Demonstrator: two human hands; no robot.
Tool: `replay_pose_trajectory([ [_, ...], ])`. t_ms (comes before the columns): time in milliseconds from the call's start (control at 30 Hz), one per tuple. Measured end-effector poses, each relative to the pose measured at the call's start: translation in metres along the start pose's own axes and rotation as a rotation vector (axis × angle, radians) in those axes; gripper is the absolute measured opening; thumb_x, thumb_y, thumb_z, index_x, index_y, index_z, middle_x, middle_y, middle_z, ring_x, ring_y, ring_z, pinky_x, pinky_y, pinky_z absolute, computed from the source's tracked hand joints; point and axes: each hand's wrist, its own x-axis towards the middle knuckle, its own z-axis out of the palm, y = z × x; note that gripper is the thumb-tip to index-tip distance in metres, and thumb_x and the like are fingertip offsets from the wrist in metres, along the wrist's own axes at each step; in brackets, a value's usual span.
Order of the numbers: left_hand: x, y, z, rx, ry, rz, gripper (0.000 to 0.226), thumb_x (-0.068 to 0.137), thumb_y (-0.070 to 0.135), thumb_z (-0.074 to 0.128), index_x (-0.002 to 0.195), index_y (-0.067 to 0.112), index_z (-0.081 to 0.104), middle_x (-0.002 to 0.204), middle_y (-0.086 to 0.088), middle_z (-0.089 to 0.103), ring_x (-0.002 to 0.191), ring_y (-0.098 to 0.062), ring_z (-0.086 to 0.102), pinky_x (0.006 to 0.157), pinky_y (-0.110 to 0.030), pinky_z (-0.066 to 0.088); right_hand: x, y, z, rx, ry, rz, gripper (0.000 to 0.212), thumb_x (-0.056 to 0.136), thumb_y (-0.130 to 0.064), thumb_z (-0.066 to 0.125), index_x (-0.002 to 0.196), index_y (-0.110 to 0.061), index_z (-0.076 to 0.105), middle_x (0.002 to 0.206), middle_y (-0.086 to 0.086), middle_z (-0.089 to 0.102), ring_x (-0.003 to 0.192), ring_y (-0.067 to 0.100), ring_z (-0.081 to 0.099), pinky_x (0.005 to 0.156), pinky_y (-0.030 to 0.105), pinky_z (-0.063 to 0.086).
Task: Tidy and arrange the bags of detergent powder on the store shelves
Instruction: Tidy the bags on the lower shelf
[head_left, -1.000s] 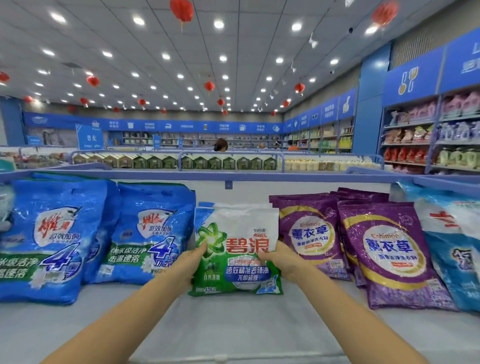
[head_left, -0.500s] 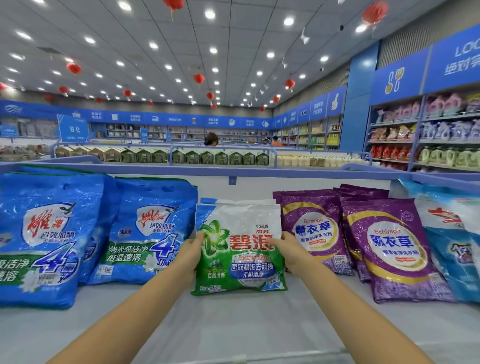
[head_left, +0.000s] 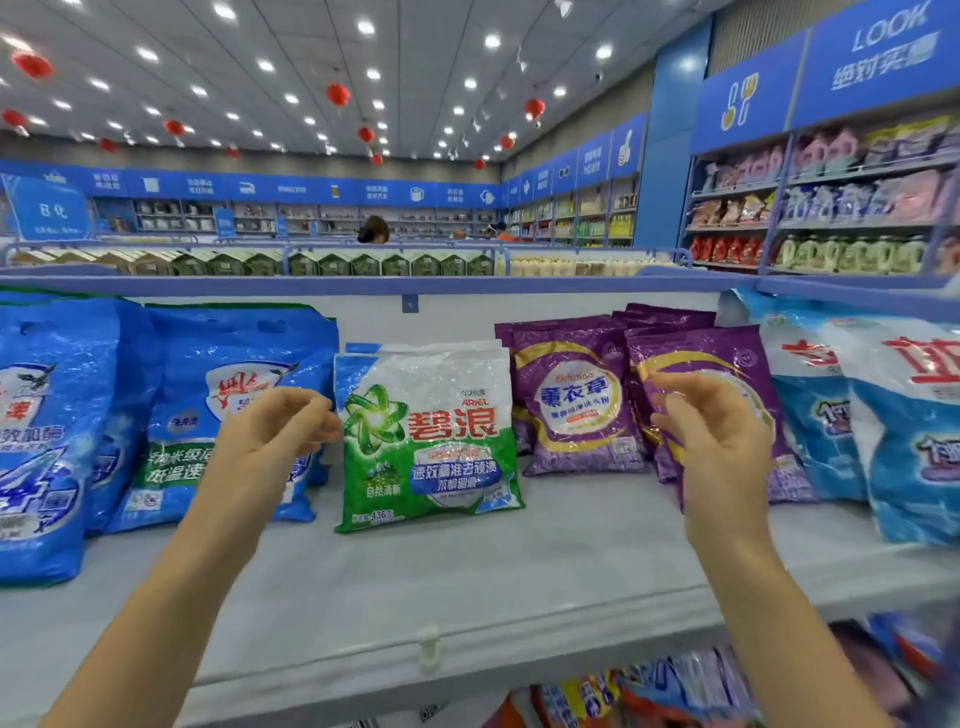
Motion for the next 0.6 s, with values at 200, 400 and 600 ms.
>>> replay_pose_trajectory([
  [200, -0.056, 0.000, 0.043, -0.159, -0.067, 0.083, 0.018, 0.082, 0.042, 0.064, 0.079, 0.025, 0.066, 0.069, 0.007, 0.069, 0.065, -0.005, 0.064, 0.064, -0.012, 0.051, -0.054, -0.017, -0.105, 0.021, 0.192, -0.069, 0.029, 0.088, -0.027, 0.043, 0.072, -0.032, 0.067, 0.071, -0.010, 0.063, 0.066, 0.007, 0.056, 0.061, 0.020, 0.048],
  [400, -0.096, -0.021, 0.111, -0.147, -0.101, -0.112, 0.033, 0.066, 0.056, 0.073, 0.065, 0.023, 0.068, 0.057, 0.007, 0.063, 0.052, -0.004, 0.058, 0.058, -0.018, 0.046, -0.104, -0.023, -0.225, -0.138, 0.338, 0.079, 0.034, 0.088, -0.035, 0.042, 0.069, -0.033, 0.070, 0.064, -0.010, 0.064, 0.059, 0.004, 0.056, 0.058, 0.014, 0.047],
  [600, -0.194, 0.004, 0.209, -0.165, -0.188, -0.066, 0.030, 0.093, 0.018, 0.052, 0.069, 0.031, 0.065, 0.061, 0.018, 0.064, 0.057, 0.005, 0.058, 0.045, -0.008, 0.045, -0.136, -0.044, -0.351, -0.321, 0.378, 0.183, 0.034, 0.074, -0.066, 0.058, 0.075, -0.034, 0.069, 0.072, -0.011, 0.067, 0.065, 0.002, 0.059, 0.059, 0.012, 0.047],
])
